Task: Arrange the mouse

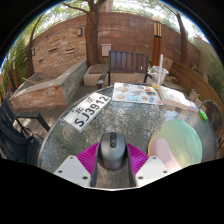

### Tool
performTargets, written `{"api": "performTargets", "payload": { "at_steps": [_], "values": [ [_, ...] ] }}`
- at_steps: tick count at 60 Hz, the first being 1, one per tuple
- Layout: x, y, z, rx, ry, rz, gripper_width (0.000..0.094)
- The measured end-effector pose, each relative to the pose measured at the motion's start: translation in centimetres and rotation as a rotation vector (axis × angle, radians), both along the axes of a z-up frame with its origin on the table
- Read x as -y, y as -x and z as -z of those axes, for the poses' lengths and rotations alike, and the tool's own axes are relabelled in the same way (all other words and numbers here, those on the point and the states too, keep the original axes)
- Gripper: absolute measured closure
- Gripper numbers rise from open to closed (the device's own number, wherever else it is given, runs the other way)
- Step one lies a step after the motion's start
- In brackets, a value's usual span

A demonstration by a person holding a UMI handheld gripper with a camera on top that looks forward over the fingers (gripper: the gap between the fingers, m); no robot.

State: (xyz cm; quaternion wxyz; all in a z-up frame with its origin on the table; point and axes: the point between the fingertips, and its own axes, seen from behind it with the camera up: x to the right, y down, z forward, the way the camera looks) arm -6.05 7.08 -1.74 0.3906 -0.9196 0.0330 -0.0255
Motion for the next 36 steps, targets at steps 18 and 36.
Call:
{"api": "performTargets", "payload": {
  "at_steps": [18,36],
  "values": [
    [-1.0,2.6,-6.7,-0.079,-0.100,-0.116,0.0572],
    [-2.3,-7.5,-25.8,-0.202,-0.431,-0.083,0.0571]
  ]
}}
